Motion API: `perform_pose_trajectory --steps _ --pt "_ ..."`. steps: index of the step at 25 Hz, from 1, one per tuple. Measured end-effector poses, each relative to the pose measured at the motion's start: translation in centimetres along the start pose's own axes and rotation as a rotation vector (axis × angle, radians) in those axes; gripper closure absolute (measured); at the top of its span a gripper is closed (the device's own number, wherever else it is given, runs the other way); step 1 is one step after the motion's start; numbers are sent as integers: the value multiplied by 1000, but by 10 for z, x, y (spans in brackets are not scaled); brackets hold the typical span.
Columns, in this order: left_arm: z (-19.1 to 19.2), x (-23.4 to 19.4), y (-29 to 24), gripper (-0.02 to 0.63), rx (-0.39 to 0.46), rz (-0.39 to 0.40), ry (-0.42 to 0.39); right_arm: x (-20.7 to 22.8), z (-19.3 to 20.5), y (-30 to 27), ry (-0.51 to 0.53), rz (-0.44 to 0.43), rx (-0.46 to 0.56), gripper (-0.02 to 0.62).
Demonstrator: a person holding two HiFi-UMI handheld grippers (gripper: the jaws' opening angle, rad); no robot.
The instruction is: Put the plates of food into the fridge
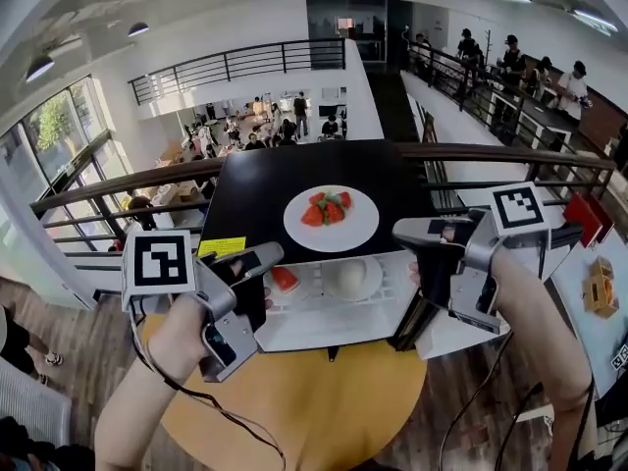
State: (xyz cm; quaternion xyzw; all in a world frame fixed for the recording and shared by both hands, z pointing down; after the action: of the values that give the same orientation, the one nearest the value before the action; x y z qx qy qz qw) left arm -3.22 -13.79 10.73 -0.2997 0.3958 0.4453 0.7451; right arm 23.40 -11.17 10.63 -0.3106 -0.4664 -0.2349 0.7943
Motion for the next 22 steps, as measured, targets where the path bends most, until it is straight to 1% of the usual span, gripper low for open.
perform_pose_trajectory --steps 2,3,4,5,7,9,12,17,22 --pt "-15 -2 0 573 -32 -13 15 -6 -9 -9 -17 20 -40 578" --pt "-24 -3 3 550 -40 -18 22 -11 -13 -14 -22 26 -53 577" --pt "-32 -4 6 525 -44 -26 30 -16 -17 -19 -27 29 -66 557" --pt "-38 -6 6 512 -45 -36 40 -18 -20 -23 -36 29 -80 512" --pt "-40 -9 -6 488 -45 -61 54 -9 -31 -22 -61 36 -102 498" --pt "-33 -13 -24 471 -49 -82 66 7 -40 -18 -69 63 -118 489" --pt "-32 -17 -32 466 -74 -95 90 18 -42 -24 -72 106 -143 474" --pt "-49 -23 -31 465 -126 -121 152 14 -40 -46 -102 139 -188 457" --pt "-53 -41 -50 466 -187 -192 194 28 -43 -60 -110 191 -250 457"
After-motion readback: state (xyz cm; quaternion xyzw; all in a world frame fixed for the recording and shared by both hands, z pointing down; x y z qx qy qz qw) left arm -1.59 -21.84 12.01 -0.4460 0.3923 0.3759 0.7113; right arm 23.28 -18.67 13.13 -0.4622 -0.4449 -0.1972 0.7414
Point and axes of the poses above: the fingertips, and each gripper's own axes: y backward along the fingers, x to its right, z out of its underside, the point moved 6 cm from there along y, backward along the fingers, and after that the axes turned 7 degrees about z, right-handed, at the moved point
